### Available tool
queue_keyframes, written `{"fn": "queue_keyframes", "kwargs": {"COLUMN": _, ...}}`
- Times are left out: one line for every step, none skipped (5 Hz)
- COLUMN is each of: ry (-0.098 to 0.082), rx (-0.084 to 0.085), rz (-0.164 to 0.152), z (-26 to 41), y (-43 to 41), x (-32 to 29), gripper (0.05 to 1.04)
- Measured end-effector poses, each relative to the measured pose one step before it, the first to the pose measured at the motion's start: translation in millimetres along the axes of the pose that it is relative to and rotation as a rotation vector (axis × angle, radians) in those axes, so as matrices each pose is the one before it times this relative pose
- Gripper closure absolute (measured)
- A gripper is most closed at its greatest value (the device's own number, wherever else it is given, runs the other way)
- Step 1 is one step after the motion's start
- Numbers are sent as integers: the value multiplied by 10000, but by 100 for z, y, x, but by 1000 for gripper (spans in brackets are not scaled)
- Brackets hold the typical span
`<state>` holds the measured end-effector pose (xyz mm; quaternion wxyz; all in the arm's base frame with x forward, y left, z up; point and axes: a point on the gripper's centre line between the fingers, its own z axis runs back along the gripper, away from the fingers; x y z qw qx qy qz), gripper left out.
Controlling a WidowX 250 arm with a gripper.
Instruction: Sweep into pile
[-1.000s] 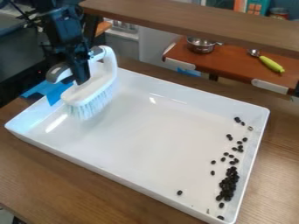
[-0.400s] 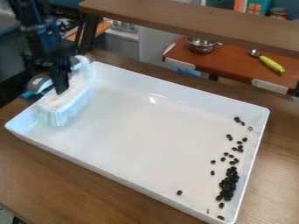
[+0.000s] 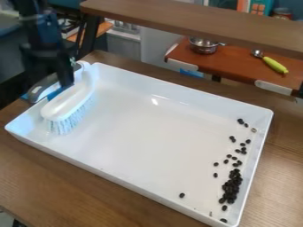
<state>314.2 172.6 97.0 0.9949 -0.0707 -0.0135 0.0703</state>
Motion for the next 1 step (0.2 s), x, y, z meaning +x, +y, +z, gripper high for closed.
{"fn": "queue_keyframes", "kwargs": {"ry": -470, "rx": -290, "rz": 25, "z": 4558, "y": 511, "x": -458, "gripper": 78}}
